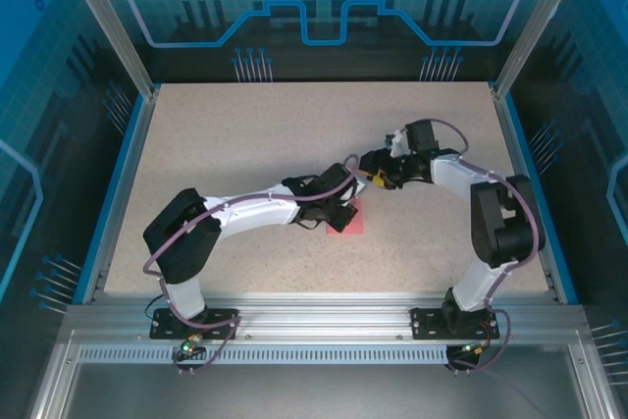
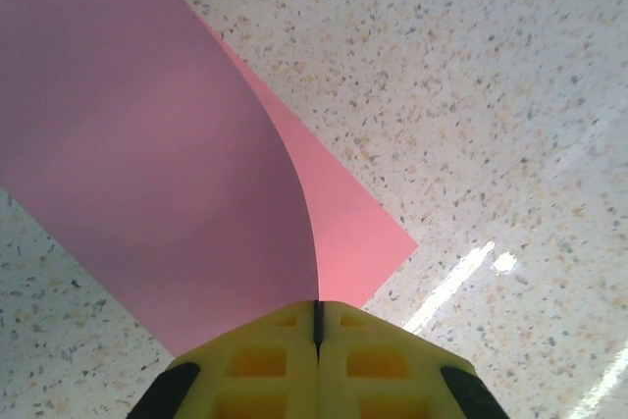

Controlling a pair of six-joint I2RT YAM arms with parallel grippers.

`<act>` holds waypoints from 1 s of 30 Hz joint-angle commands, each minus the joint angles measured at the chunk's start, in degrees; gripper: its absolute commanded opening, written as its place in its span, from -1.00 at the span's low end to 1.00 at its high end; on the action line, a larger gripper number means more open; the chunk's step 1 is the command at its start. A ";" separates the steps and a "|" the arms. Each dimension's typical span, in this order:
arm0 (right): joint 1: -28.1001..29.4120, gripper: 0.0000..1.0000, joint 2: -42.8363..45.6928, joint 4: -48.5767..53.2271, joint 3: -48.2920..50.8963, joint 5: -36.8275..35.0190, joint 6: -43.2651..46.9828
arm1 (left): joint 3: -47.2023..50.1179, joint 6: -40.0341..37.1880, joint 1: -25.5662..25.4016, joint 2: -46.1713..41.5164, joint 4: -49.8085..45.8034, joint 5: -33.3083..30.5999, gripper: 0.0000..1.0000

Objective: Fold a paper plane with a square sheet of paper (fold left side to right side)
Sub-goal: Fold the triangle a second time at the center of the table.

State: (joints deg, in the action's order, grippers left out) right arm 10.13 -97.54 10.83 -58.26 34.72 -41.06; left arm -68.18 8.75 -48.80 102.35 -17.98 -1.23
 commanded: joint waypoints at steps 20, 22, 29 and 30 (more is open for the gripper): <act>11.48 -0.97 10.18 1.83 18.10 -8.17 6.46 | 2.04 2.31 9.73 0.88 1.54 16.90 -1.00; 12.66 -0.99 8.60 2.53 17.49 -9.66 5.91 | 2.03 1.77 9.96 1.16 1.04 16.55 -1.00; 14.87 -1.00 4.56 4.53 15.62 -12.48 4.95 | 0.46 0.56 10.67 3.01 -0.36 15.48 -1.00; 15.09 -1.00 4.29 4.85 15.47 -12.87 4.83 | 0.20 0.29 10.69 3.16 -0.53 15.31 -1.00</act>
State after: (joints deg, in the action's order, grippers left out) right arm 24.21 -92.42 13.69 -41.08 23.92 -35.35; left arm -65.80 11.18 -38.63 104.57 -16.40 13.80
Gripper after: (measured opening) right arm 0.046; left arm 0.045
